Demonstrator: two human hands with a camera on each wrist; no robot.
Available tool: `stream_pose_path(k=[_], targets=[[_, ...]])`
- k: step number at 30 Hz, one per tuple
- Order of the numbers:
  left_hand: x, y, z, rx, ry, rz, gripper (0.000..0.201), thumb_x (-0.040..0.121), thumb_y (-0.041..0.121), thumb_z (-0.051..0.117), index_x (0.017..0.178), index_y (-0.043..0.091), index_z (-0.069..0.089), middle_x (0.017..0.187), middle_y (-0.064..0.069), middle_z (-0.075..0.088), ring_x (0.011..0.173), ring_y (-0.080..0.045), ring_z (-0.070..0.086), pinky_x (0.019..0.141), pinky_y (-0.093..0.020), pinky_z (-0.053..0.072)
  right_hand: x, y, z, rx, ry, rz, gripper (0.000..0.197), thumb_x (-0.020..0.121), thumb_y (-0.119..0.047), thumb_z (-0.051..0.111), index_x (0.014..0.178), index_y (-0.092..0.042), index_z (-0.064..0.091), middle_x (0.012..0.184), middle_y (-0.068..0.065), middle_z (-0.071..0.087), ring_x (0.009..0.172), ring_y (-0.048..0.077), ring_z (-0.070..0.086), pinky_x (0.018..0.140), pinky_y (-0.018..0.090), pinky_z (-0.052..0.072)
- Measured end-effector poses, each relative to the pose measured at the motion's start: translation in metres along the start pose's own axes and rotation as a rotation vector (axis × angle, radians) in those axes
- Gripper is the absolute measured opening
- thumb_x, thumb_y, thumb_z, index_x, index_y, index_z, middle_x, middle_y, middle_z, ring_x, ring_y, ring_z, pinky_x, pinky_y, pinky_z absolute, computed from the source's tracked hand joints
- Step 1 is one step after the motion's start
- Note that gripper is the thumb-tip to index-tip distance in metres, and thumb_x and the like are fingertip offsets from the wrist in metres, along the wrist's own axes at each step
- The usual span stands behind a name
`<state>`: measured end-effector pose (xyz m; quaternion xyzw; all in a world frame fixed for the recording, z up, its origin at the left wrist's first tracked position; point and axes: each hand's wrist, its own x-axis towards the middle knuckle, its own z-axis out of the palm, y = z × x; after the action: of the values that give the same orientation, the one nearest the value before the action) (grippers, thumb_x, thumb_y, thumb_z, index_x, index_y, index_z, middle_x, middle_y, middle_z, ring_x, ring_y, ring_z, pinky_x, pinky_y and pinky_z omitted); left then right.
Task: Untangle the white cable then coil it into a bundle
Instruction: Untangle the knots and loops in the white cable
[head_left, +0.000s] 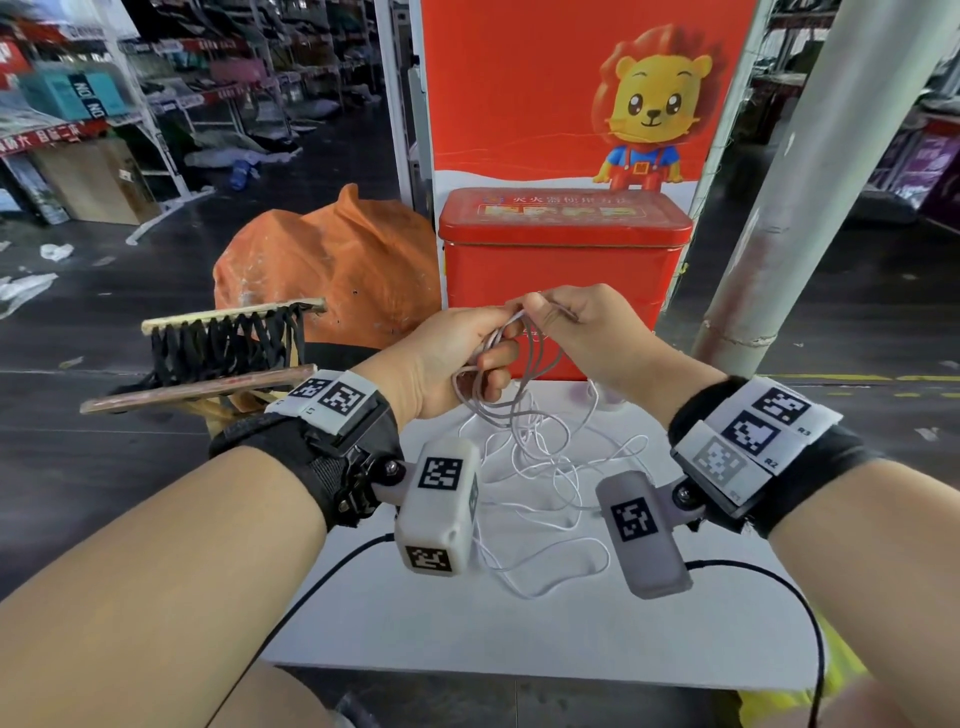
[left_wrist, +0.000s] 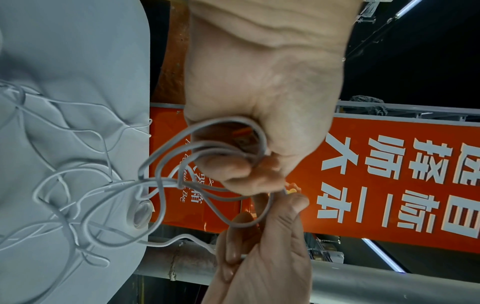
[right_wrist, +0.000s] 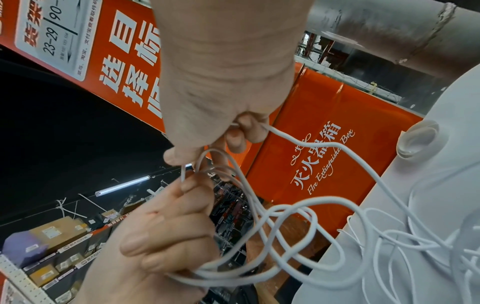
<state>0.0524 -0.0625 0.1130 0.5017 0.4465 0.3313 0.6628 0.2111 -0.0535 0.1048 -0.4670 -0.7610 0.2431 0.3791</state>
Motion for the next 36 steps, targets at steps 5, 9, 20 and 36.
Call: stream_pose_path(k=[5, 9, 20, 36], targets=[[0.002, 0.001, -0.002, -0.053, -0.016, -0.009, 0.036, 0.102, 0.036, 0.035, 0.072, 0.017, 0.041, 0.041, 0.003, 0.038, 0.027, -0.004, 0.022, 0.032, -0.012, 0.014, -0.001, 0.0, 0.003, -0.024, 0.073, -0.099, 0.029, 0.099, -0.021, 0.046, 0.116, -0.01, 0.066, 0.092, -0.009, 0.063, 0.069, -0.021, 0.053, 0.067, 0.0, 0.036], [0.003, 0.002, 0.0, 0.031, 0.014, -0.014, 0.036, 0.101, 0.032, 0.035, 0.069, 0.017, 0.04, 0.039, 0.002, 0.038, 0.029, -0.005, 0.018, 0.034, -0.01, 0.012, 0.004, 0.005, 0.001, -0.044, 0.167, -0.079, 0.03, 0.099, -0.027, 0.045, 0.11, -0.011, 0.069, 0.09, -0.003, 0.07, 0.08, 0.003, 0.064, 0.076, 0.016, 0.047], [0.002, -0.004, -0.004, 0.106, 0.084, 0.123, 0.04, 0.097, 0.042, 0.045, 0.065, 0.02, 0.038, 0.043, 0.01, 0.022, 0.034, -0.005, 0.015, 0.036, -0.015, 0.011, -0.005, 0.013, 0.003, 0.542, -0.331, 0.26, 0.038, 0.086, -0.041, 0.056, 0.107, -0.011, 0.064, 0.099, 0.007, 0.069, 0.096, 0.018, 0.065, 0.095, 0.033, 0.049], [0.002, 0.0, -0.04, 0.104, 0.193, 0.092, 0.04, 0.098, 0.037, 0.048, 0.063, 0.019, 0.037, 0.041, 0.01, 0.022, 0.034, -0.005, 0.015, 0.035, -0.015, 0.012, -0.002, 0.028, -0.023, 0.603, -0.028, 0.419, 0.003, 0.088, -0.007, 0.062, 0.088, -0.005, 0.06, 0.081, 0.011, 0.07, 0.08, 0.024, 0.067, 0.072, 0.029, 0.057]])
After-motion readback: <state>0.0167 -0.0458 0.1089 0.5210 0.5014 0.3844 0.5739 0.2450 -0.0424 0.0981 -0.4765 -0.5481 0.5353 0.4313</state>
